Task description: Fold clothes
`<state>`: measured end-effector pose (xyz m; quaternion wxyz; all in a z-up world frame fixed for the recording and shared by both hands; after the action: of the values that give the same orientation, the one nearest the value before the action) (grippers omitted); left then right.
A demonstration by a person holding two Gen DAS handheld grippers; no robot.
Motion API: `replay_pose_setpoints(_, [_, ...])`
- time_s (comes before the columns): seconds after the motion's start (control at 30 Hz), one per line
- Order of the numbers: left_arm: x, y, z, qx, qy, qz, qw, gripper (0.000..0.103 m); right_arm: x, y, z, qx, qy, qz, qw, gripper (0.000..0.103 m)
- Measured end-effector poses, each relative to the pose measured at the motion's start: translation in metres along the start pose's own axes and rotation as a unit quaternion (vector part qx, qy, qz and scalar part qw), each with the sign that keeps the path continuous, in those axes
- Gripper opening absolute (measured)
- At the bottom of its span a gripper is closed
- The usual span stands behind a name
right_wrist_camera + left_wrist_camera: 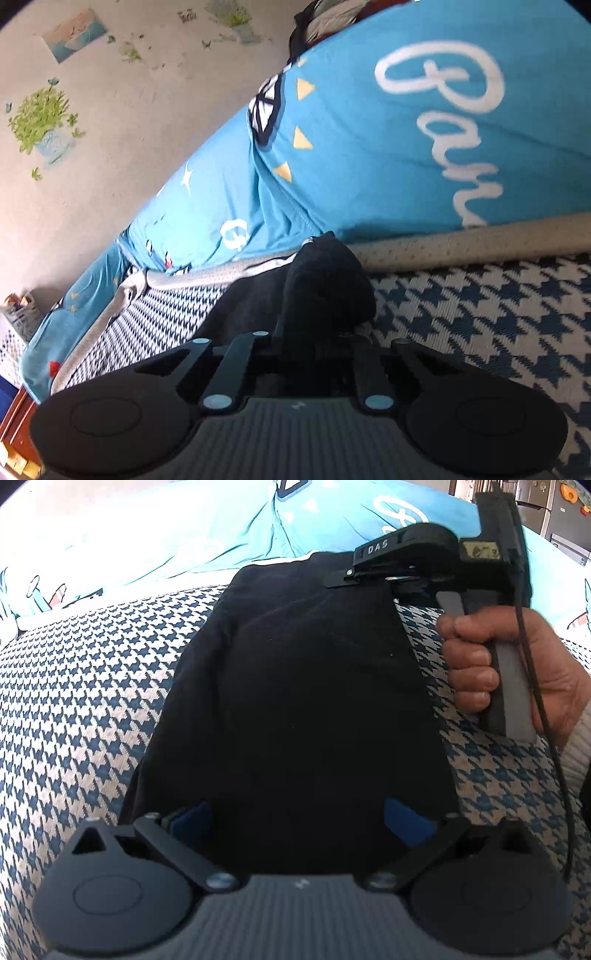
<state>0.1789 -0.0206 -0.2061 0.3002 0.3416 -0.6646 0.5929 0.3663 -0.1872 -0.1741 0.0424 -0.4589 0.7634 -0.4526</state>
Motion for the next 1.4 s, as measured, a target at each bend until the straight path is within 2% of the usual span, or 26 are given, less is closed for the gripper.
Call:
replay_pose_setpoints(0.27, [0.003,0.001,0.009,-0.02,0.023,0.006,0.9995,0.103,0.042,-0.017,-0.007,0.019,0.083,0.044,0.995,0.011])
replay_pose_setpoints(0.4, [0.006,0.001,0.023,-0.038,0.054,0.01,0.9977,0.103,0.071,-0.028,0.001,0.02,0.144,0.062,0.987,0.011])
replay_pose_setpoints(0.6, [0.018,0.0,0.037,-0.05,0.113,0.021,0.9921,0.103,0.139,-0.046,0.02,0.021,0.243,0.096,0.965,0.011])
replay_pose_setpoints(0.73, [0.026,-0.002,0.039,-0.05,0.143,0.028,0.988,0.103,0.199,-0.051,0.037,0.014,0.315,0.117,0.942,0.011])
replay_pose_setpoints(0.83, [0.03,-0.007,0.037,-0.055,0.141,0.046,0.9874,0.103,0.246,-0.049,0.054,-0.008,0.37,0.132,0.92,0.011])
replay_pose_setpoints(1.0, [0.032,-0.015,0.027,-0.037,0.14,0.055,0.988,0.103,0.307,-0.029,0.064,-0.03,0.43,0.14,0.892,0.011])
replay_pose_setpoints(1.17, [0.016,-0.031,0.003,-0.013,0.119,0.058,0.9912,0.103,0.344,-0.015,0.069,-0.012,0.488,0.136,0.862,0.011])
replay_pose_setpoints(1.23, [0.01,-0.04,-0.009,-0.005,0.111,0.054,0.9924,0.103,0.355,-0.004,0.08,-0.043,0.492,0.126,0.86,0.013])
replay_pose_setpoints(1.33, [0.002,-0.038,-0.007,0.005,0.099,0.048,0.9939,0.103,0.371,0.013,0.097,-0.097,0.501,0.104,0.854,0.022])
replay_pose_setpoints(1.4, [-0.002,-0.038,-0.008,0.006,0.094,0.046,0.9945,0.103,0.382,0.019,0.095,-0.112,0.491,0.113,0.857,0.022])
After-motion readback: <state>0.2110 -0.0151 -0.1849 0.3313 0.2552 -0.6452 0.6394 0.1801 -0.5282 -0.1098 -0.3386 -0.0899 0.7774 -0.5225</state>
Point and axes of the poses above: each gripper's, at about its wrist camera, not at the fingertips, and x roughly against the way its jaws point, z to its right, y to its underside, the point moved 8 cm from there along -x, roughly the way its jaws point, and after that the axes turned 9 degrees about -y, right-handed, at the moved point
